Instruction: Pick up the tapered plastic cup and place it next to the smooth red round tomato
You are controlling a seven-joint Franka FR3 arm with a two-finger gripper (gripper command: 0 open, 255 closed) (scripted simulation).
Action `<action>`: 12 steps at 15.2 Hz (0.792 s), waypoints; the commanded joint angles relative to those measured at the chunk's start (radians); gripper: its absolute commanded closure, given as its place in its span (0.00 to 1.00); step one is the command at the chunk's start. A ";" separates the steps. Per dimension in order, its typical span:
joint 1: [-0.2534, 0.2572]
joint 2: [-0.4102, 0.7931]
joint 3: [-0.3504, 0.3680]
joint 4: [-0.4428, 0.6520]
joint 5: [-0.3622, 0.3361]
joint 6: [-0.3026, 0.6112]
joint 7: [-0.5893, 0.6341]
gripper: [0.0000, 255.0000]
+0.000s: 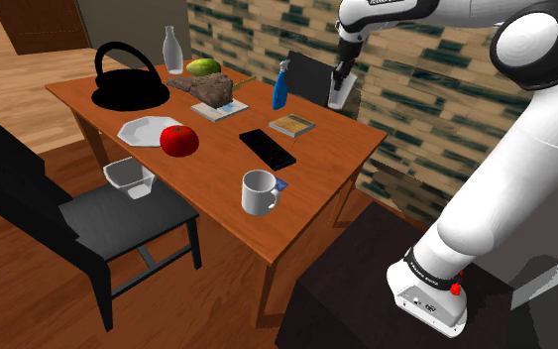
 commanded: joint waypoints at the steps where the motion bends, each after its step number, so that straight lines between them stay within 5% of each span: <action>1: 0.000 0.002 0.000 0.028 0.001 -0.026 -0.003 1.00; 12: 0.092 0.064 0.083 0.119 -0.007 -0.074 0.171 1.00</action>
